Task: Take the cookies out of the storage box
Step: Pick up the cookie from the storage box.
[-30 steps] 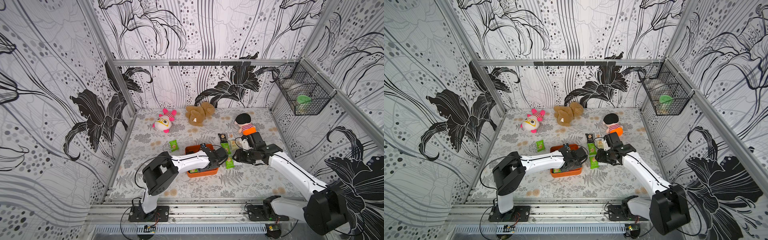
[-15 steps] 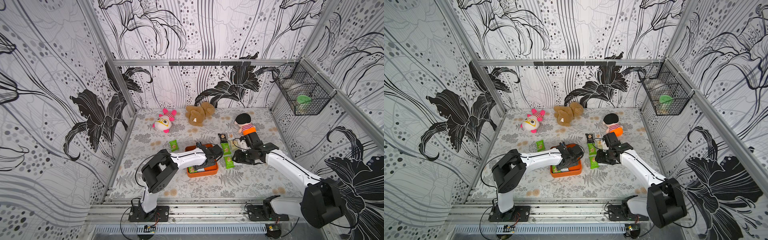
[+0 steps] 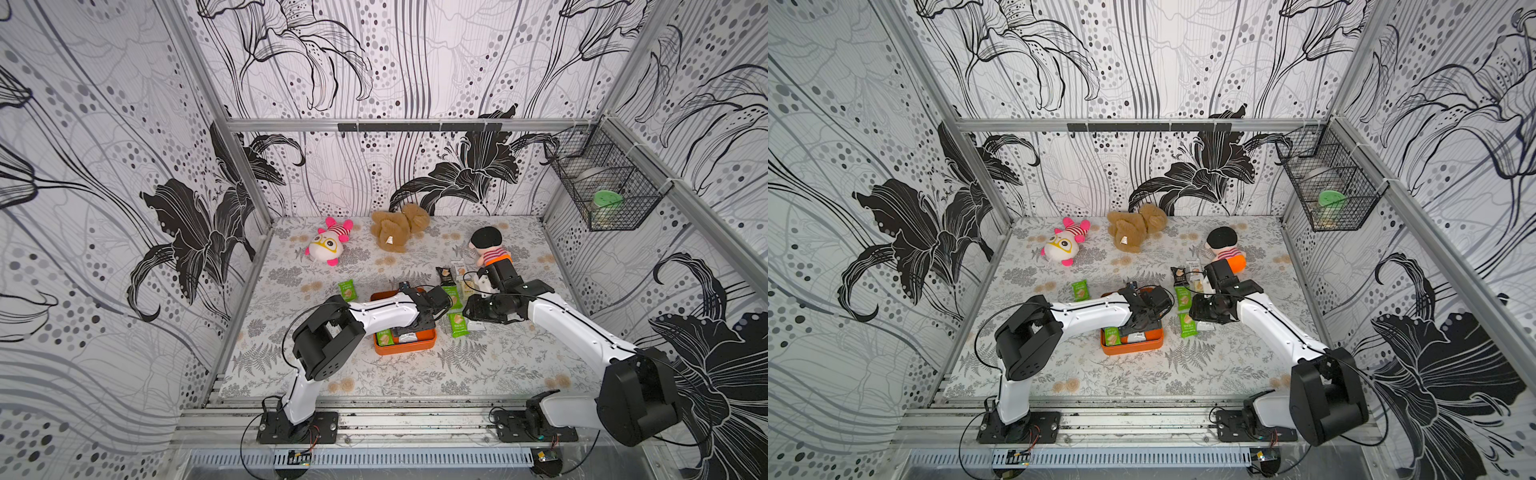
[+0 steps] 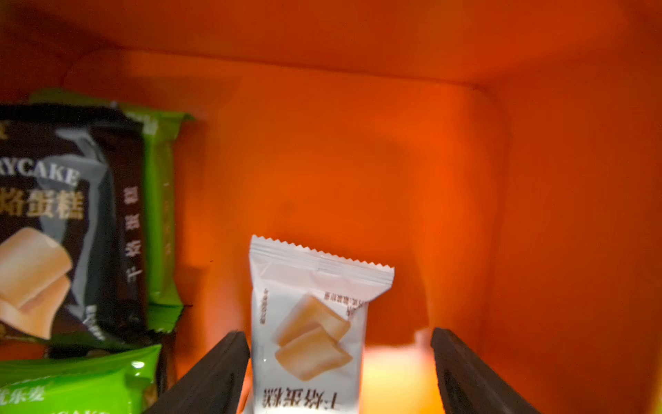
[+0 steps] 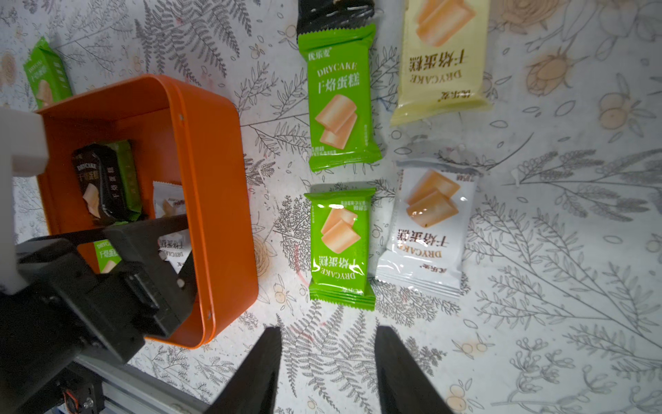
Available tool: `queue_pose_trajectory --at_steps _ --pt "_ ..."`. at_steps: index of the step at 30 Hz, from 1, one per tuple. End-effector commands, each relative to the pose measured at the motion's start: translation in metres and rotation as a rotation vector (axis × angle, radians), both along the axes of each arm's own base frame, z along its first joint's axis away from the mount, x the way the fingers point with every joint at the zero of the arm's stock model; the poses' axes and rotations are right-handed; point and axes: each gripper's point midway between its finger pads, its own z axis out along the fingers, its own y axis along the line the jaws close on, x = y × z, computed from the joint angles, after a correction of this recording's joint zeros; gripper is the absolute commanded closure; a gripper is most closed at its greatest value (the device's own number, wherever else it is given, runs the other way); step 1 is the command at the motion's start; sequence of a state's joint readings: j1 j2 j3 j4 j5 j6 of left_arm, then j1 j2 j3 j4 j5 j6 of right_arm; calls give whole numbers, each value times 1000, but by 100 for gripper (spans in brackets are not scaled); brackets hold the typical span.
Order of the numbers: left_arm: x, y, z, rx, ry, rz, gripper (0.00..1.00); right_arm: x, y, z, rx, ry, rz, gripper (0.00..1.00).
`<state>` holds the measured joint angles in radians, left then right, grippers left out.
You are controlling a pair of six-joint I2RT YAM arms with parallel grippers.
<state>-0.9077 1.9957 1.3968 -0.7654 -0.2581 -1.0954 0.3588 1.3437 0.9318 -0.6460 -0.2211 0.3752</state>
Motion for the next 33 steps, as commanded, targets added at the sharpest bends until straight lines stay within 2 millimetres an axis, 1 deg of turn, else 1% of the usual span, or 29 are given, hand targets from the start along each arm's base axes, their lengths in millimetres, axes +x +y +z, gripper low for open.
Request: queue_pose_trajectory --at_steps 1,5,11,17,24,30,33 --pt "6 0 14 1 -27 -11 15 4 3 1 -6 2 17 52" --pt "4 9 8 3 -12 -13 15 7 5 0 0 7 17 52" --pt "2 12 -5 23 15 -43 18 8 4 1 -9 7 16 52" --pt "6 9 -12 14 20 -59 28 8 3 0 -17 10 14 52" --pt "4 5 -21 -1 35 -67 43 11 2 2 -25 6 10 52" --pt "6 4 -19 -5 32 -71 51 9 1 2 -29 9 9 52" --pt "7 4 -15 -5 27 -73 54 10 1 3 -28 9 9 52"
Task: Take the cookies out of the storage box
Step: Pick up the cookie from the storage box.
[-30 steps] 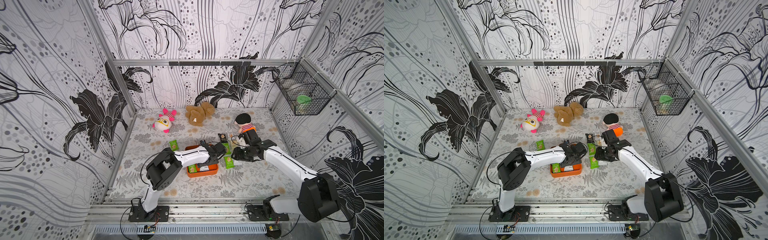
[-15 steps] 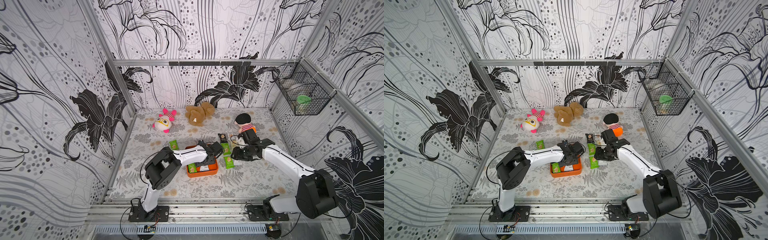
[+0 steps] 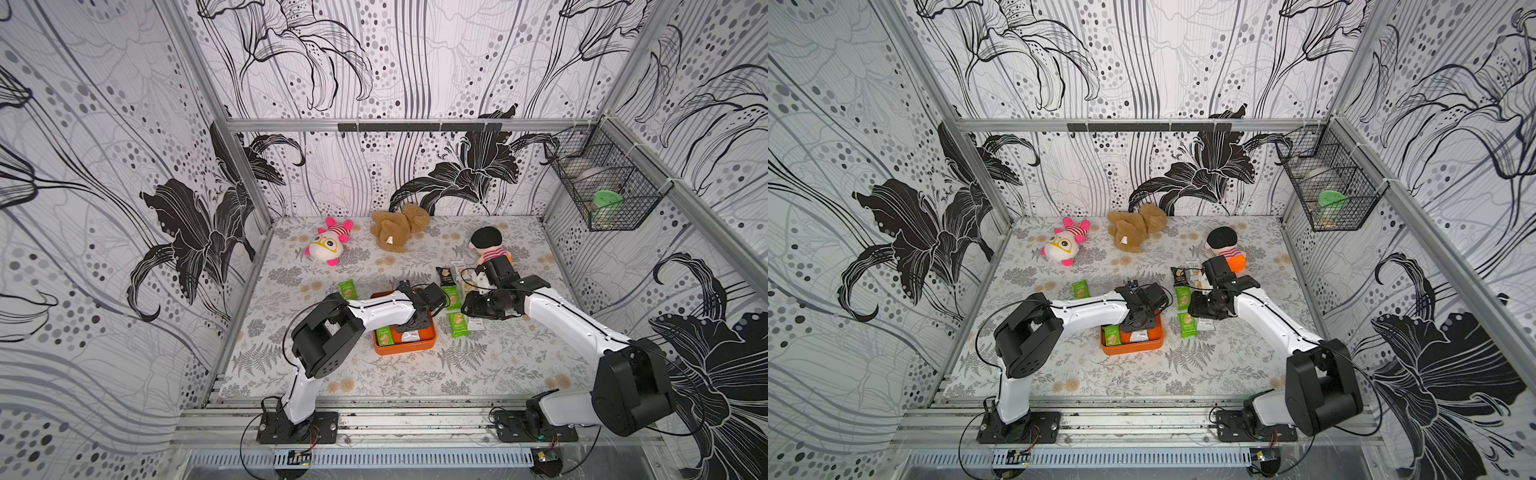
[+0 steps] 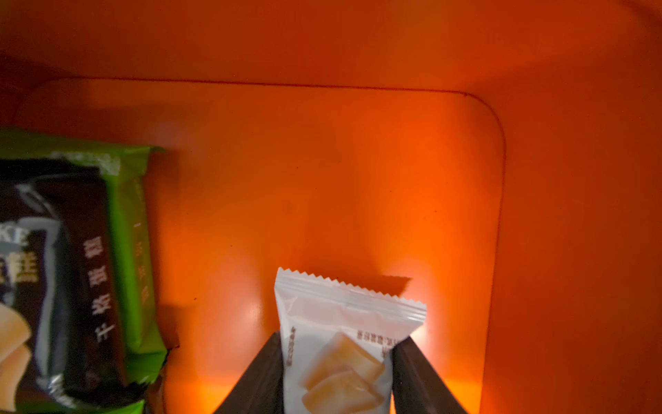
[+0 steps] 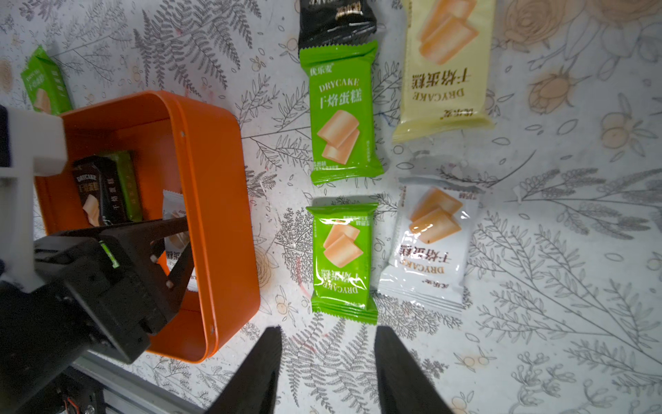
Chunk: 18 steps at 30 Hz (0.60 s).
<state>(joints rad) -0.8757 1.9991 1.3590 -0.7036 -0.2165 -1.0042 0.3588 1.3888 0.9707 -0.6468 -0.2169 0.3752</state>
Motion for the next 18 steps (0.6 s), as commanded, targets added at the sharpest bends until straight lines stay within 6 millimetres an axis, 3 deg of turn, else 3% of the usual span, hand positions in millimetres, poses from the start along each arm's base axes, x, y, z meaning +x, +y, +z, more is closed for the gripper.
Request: queue_pose_trajectory --at_steps 1,11,18 --pt "2 0 -3 5 3 -10 54 1 -1 4 -22 1 12 52" --pt "15 -3 42 -40 -70 4 54 4 1 11 -10 -18 17 52" --pt "27 10 86 -84 -137 40 55 5 2 16 -4 -35 20 52"
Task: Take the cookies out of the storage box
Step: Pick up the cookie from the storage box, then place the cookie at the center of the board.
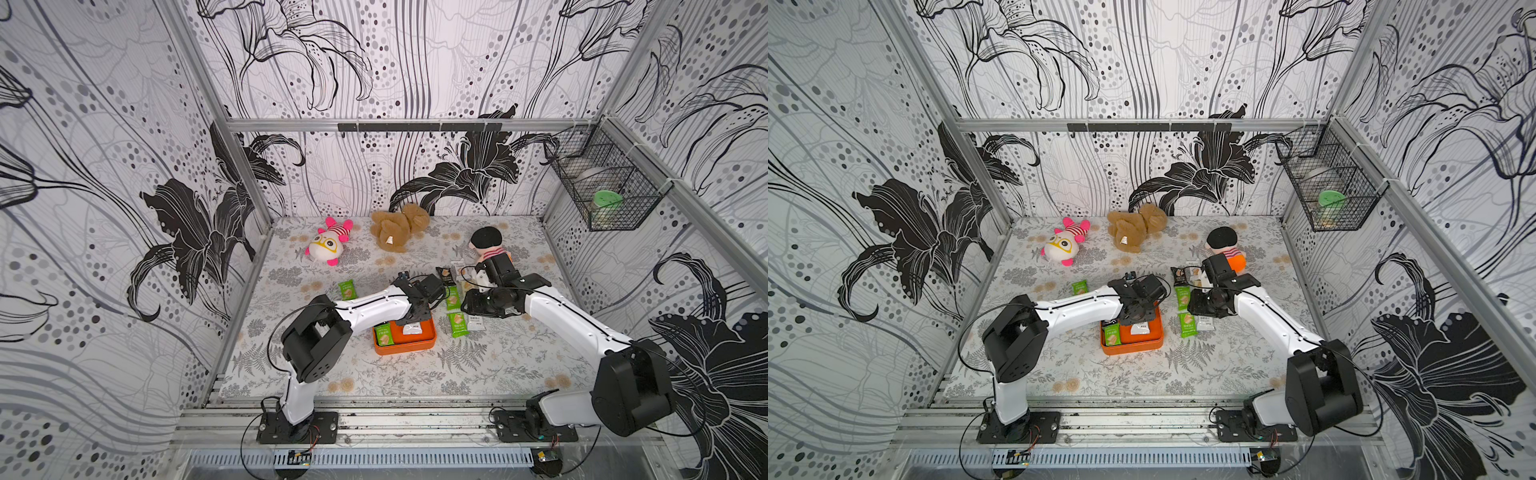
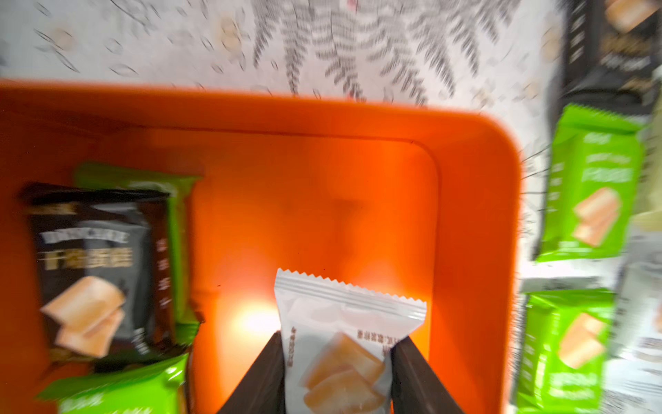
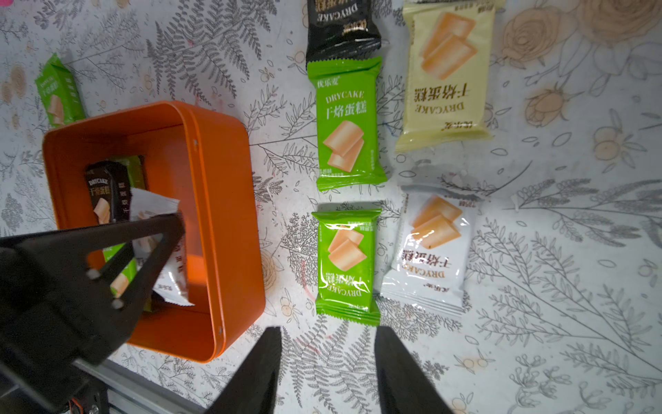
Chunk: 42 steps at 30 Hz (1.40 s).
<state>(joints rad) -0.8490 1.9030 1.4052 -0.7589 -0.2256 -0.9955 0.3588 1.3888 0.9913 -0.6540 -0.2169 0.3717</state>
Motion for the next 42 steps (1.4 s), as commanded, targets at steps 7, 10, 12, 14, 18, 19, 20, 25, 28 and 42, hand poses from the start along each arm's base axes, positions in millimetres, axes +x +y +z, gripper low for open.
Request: queue_pose_trajectory --at_steps 7,10,12,14,18,19,20,25,28,42 --pt "26 51 68 -23 -123 83 55 10 4 17 5 -44 11 52" --pt "33 81 75 -8 -125 110 55 18 7 21 14 -52 3 52" --pt "38 105 75 5 -119 136 54 24 11 24 30 -53 -2 52" --pt "43 128 74 22 -111 154 55 32 16 26 44 -55 -4 52" --pt "52 176 62 56 -80 197 55 48 25 25 73 -48 -25 53" --pt "55 186 57 61 -70 207 55 52 27 25 78 -47 -31 53" --pt "57 196 51 67 -56 214 55 56 28 25 82 -46 -38 53" --pt "72 234 28 98 -21 242 55 67 33 18 96 -27 -73 53" --pt "80 250 13 100 4 254 55 70 34 12 92 -8 -87 53" --pt "97 284 -42 137 87 273 56 78 28 12 54 5 -136 53"
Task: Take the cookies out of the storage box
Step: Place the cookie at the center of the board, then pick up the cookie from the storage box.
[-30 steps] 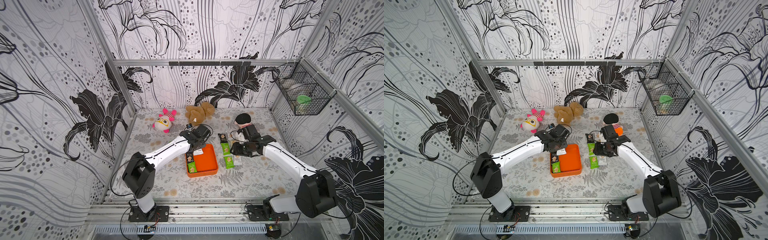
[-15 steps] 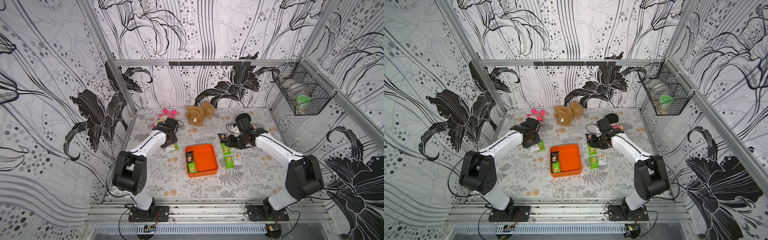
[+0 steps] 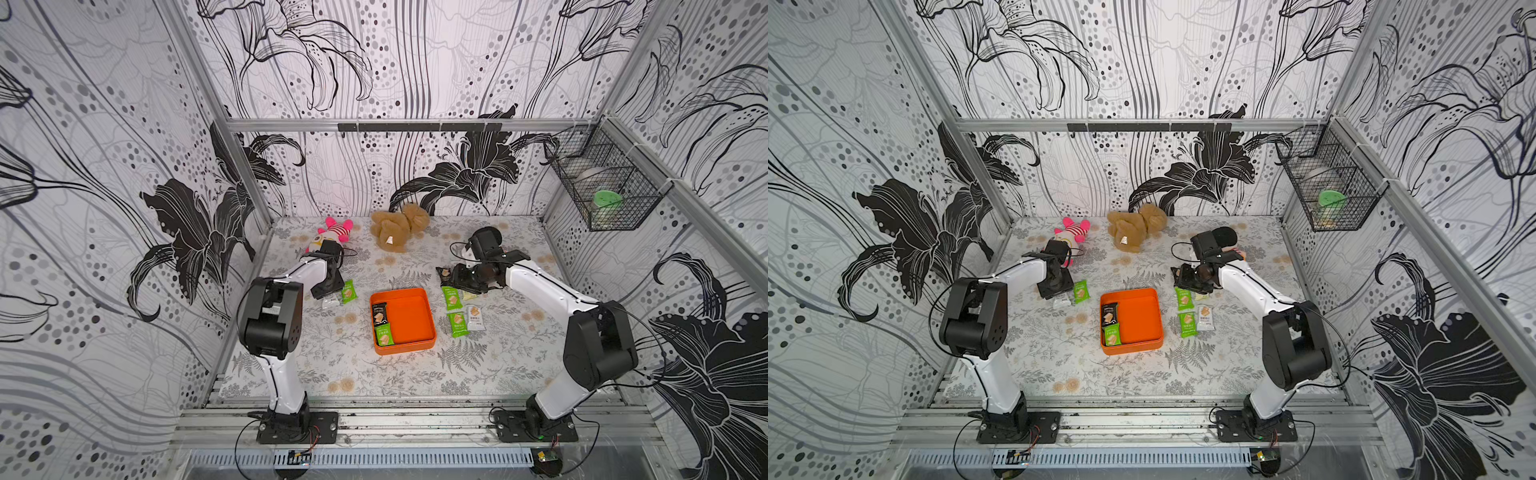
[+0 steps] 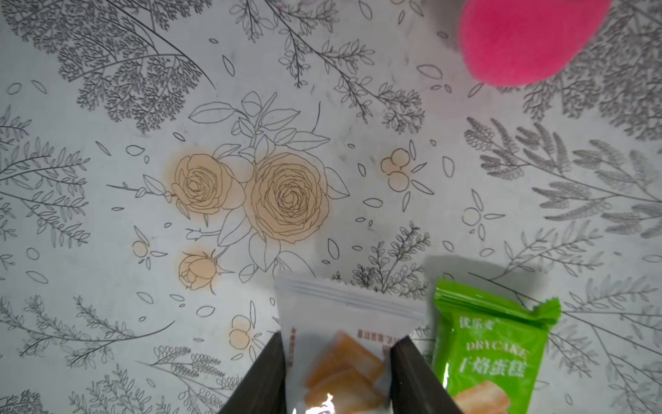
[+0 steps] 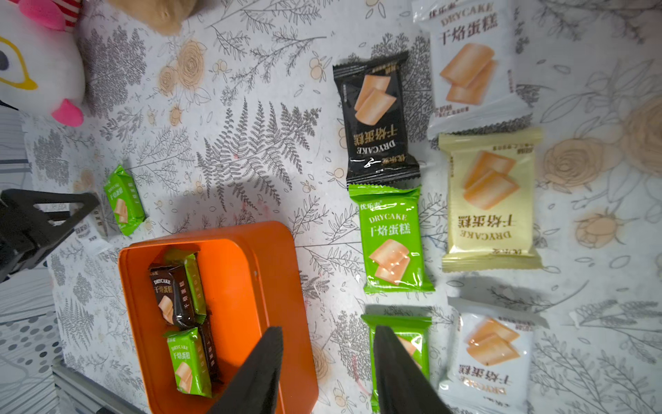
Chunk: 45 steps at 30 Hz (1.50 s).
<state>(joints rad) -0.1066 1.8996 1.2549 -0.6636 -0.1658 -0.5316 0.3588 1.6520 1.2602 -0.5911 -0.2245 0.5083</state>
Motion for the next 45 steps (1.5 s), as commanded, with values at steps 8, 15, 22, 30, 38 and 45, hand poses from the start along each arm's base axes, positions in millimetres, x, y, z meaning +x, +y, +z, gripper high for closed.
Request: queue_pose_trajectory --at_steps 8,15,22,30,38,45 --pt "17 2 -12 -5 -21 -40 53 1 -5 -3 -52 37 -7 53" --pt "13 3 -2 -4 -31 -21 32 -4 -10 13 -72 3 7 53" --pt "0 -9 41 -83 -123 27 25 -18 -13 13 -69 -12 38 53" --pt "-24 -60 96 -221 -245 10 24 -32 -9 13 -17 -35 73 53" --pt "-44 -126 140 -243 -280 -84 22 -48 -13 17 -15 -61 109 53" --pt "-69 -183 124 -190 -253 -95 22 -61 -21 14 -9 -65 131 53"
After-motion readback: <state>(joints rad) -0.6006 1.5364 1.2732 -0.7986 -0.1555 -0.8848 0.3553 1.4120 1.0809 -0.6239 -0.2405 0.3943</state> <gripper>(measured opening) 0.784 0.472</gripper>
